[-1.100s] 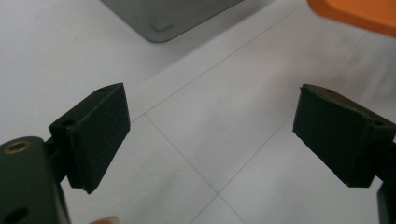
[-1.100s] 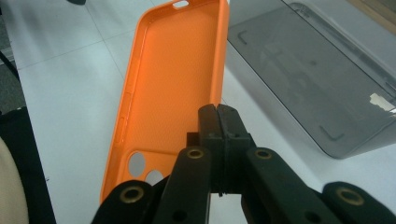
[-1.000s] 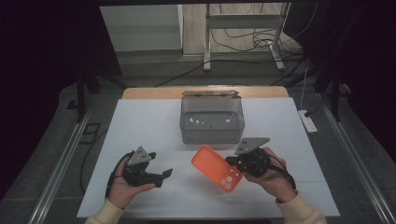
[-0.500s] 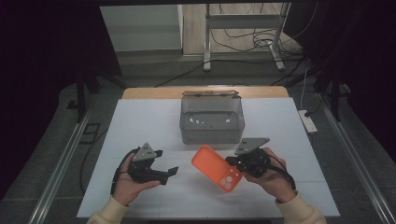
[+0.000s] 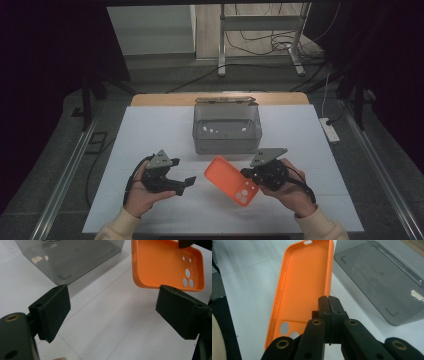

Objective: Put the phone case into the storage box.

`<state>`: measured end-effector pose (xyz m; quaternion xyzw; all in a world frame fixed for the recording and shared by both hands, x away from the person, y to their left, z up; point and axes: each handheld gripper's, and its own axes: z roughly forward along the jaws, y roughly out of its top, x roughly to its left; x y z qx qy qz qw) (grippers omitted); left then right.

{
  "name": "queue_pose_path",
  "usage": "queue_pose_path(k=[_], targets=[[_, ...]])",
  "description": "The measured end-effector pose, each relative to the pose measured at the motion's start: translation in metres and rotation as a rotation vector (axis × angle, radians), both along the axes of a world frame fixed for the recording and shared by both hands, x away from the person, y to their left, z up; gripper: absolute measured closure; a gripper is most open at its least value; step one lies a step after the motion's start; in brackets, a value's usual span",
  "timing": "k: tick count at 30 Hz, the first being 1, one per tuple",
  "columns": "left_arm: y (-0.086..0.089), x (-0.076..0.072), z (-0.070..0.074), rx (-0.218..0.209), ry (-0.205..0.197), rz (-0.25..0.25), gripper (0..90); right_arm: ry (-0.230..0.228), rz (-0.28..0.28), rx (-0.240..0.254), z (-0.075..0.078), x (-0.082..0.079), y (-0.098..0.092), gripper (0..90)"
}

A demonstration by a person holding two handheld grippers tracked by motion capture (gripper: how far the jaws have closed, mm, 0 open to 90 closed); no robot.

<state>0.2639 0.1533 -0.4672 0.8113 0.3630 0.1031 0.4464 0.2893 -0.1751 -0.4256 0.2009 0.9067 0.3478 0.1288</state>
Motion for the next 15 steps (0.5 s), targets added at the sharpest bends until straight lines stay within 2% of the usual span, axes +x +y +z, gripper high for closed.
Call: queue_pose_path(k=[12,15], targets=[[-0.011,0.009,0.006,-0.007,-0.005,-0.016,12.9,0.004,-0.002,0.003,0.001,0.001,-0.001,89.7],[-0.017,0.012,0.007,0.004,-0.013,-0.022,12.9,0.001,-0.002,-0.003,0.000,0.000,-0.002,89.7]])
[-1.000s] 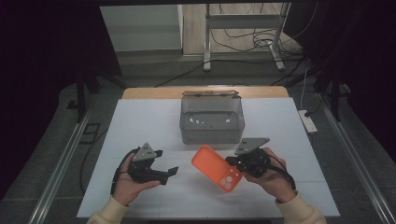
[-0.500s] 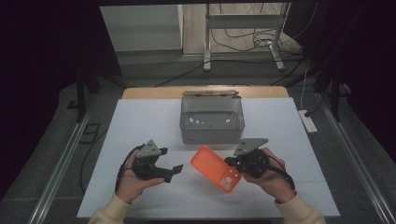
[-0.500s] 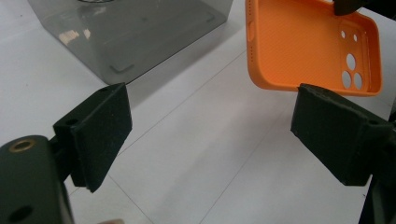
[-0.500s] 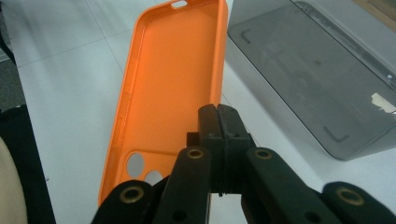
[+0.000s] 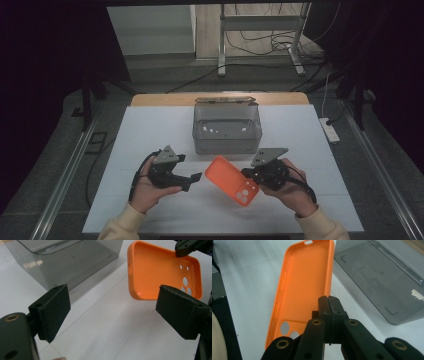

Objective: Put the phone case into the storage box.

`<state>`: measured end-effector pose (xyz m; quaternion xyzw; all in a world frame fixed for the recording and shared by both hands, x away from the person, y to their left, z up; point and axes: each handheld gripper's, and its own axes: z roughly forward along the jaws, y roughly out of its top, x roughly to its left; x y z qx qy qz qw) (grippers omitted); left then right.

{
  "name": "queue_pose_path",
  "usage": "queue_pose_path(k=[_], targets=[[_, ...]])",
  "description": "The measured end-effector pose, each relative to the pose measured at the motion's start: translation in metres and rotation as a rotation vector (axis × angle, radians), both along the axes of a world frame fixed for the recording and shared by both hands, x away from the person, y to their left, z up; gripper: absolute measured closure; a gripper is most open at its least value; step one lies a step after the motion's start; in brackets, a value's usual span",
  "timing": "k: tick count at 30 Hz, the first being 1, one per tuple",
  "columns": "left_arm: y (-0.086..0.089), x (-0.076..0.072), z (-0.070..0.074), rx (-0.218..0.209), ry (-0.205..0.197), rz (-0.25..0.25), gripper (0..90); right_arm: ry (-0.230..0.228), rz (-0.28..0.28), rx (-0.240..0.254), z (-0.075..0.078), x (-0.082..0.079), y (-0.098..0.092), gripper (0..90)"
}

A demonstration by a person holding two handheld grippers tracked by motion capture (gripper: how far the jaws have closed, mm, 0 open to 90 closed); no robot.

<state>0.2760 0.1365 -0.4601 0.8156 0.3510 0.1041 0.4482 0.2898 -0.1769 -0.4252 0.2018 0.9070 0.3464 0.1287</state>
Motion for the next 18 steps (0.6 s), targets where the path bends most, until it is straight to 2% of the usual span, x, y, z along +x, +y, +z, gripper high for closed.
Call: queue_pose_path(k=[18], targets=[[-0.024,0.012,0.000,0.013,0.016,-0.057,13.1,-0.005,0.007,0.005,0.001,-0.001,0.001,89.7]])
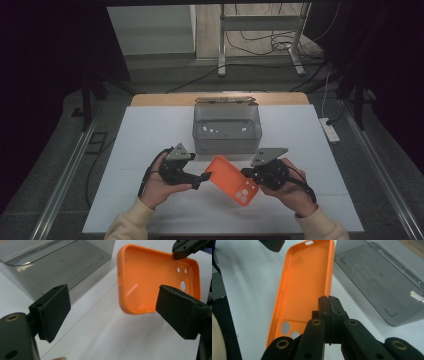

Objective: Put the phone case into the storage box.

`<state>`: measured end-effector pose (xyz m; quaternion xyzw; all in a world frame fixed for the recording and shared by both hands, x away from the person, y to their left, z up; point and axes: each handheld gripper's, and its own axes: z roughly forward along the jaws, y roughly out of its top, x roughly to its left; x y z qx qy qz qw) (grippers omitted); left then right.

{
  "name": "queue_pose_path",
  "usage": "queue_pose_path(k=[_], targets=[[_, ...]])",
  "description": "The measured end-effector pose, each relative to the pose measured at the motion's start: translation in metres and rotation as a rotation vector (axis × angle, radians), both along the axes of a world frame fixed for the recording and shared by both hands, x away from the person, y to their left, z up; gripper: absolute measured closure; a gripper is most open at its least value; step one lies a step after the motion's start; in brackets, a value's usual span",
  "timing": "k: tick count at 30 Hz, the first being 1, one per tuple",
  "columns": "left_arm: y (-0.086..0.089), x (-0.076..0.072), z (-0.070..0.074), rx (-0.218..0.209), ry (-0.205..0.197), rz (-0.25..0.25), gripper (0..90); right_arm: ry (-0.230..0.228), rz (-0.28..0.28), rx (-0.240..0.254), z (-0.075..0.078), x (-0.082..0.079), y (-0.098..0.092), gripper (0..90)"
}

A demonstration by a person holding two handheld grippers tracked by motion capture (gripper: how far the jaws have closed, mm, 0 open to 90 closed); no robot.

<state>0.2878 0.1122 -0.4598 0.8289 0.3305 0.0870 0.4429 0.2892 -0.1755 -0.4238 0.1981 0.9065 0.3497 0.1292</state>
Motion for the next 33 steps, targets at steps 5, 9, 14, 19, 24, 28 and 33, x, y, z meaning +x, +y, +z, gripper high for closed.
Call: queue_pose_path(k=[5,9,14,19,24,28,33], targets=[[-0.004,0.003,0.000,-0.003,0.003,-0.008,13.6,0.002,0.006,-0.005,-0.001,0.000,0.002,89.7],[-0.006,0.005,-0.001,-0.007,0.008,-0.015,13.8,0.004,0.006,-0.004,-0.001,0.000,0.002,89.7],[-0.015,0.009,-0.001,-0.018,0.020,-0.036,15.5,0.001,0.009,-0.007,-0.001,0.000,0.002,89.7],[-0.019,0.013,-0.002,-0.027,0.030,-0.052,20.8,-0.002,0.012,-0.005,0.000,-0.001,0.002,89.7],[-0.020,0.016,-0.004,-0.043,0.051,-0.059,24.5,-0.005,0.014,-0.003,0.000,0.000,0.001,89.7],[-0.023,0.019,-0.006,-0.041,0.060,-0.068,27.5,-0.004,0.015,-0.002,-0.001,0.000,0.002,89.7],[-0.020,0.020,-0.007,-0.051,0.059,-0.086,47.6,-0.001,0.014,-0.005,-0.002,0.001,0.002,89.7]])
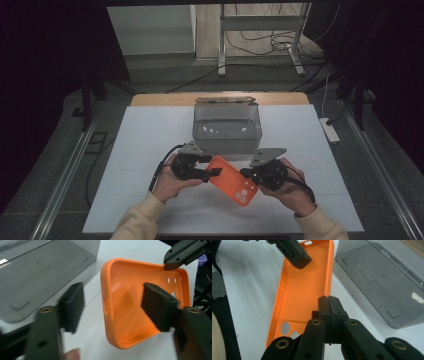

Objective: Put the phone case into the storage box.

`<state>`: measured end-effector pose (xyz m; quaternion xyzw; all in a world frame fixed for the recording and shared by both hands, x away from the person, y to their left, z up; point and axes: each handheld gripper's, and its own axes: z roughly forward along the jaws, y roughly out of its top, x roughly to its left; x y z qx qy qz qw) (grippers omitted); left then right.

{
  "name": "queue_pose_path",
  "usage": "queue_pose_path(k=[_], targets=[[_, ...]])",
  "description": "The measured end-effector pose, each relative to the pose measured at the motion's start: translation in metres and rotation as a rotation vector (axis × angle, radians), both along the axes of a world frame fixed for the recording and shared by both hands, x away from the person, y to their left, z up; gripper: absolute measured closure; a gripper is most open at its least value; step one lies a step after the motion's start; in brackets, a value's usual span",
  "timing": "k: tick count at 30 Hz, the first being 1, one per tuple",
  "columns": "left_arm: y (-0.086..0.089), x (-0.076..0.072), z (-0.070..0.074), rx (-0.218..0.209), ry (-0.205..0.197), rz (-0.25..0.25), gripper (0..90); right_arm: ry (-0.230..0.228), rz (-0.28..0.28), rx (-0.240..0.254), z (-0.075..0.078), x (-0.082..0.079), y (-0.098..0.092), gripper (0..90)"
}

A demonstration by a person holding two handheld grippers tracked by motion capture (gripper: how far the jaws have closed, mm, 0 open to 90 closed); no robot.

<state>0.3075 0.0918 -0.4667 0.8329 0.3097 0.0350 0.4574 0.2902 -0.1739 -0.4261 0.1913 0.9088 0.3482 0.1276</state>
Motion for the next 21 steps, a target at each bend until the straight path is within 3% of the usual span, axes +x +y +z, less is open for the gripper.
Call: queue_pose_path(k=[3,5,10,13,21], targets=[[0.002,-0.002,0.003,0.009,-0.027,-0.005,62.9,0.007,0.002,0.004,0.000,-0.001,0.002,89.7],[0.003,-0.003,0.005,0.015,-0.034,-0.002,67.6,0.001,0.013,0.000,0.000,-0.003,0.005,89.7],[0.011,-0.004,0.008,-0.038,-0.005,-0.020,77.6,-0.010,0.001,0.002,0.003,-0.003,0.002,89.6],[0.015,-0.008,0.012,-0.071,-0.013,-0.033,81.3,-0.010,-0.003,0.014,0.005,-0.002,-0.001,89.6],[0.018,-0.013,0.015,-0.091,-0.048,-0.039,81.8,0.000,-0.004,0.047,0.008,-0.002,-0.002,89.1]])
